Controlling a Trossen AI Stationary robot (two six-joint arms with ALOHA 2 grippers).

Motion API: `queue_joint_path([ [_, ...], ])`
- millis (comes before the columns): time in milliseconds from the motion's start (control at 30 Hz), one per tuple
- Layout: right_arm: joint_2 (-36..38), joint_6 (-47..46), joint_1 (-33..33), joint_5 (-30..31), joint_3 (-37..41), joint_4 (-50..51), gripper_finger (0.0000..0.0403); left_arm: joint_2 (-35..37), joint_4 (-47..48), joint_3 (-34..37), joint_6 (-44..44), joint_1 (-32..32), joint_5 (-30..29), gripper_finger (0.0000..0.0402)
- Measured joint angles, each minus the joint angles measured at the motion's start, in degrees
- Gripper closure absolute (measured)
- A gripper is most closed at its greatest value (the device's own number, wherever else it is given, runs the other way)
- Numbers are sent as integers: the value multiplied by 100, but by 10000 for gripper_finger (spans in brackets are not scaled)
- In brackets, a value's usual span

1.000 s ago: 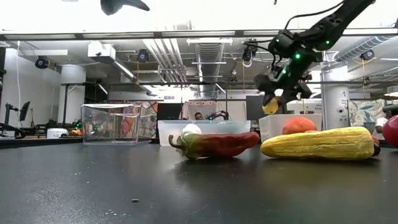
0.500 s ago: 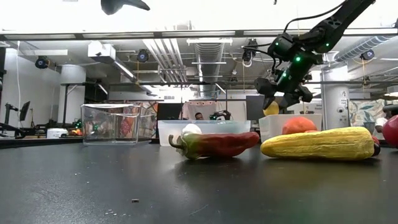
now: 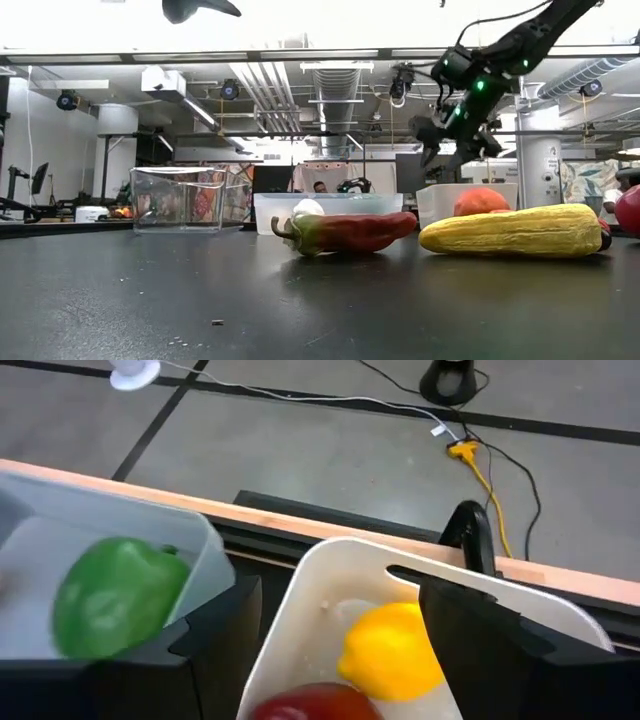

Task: Sort produce into baskets
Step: Put the orange into the white bin

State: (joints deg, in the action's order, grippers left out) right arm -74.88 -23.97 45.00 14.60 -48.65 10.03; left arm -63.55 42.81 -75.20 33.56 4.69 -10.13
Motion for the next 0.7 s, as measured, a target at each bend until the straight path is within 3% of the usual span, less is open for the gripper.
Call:
queue_joint_path([
  [100,92,-8,2,-353,-414,813,145,0,2,0,-2,0,2,235],
  [400,104,-249,-102,-2534,-1784,3513,135,0,9,2,-273,0,9,235],
  [700,104,-844,-801,-2644,-2197,5535,116,0,11,13,-422,0,11,235],
])
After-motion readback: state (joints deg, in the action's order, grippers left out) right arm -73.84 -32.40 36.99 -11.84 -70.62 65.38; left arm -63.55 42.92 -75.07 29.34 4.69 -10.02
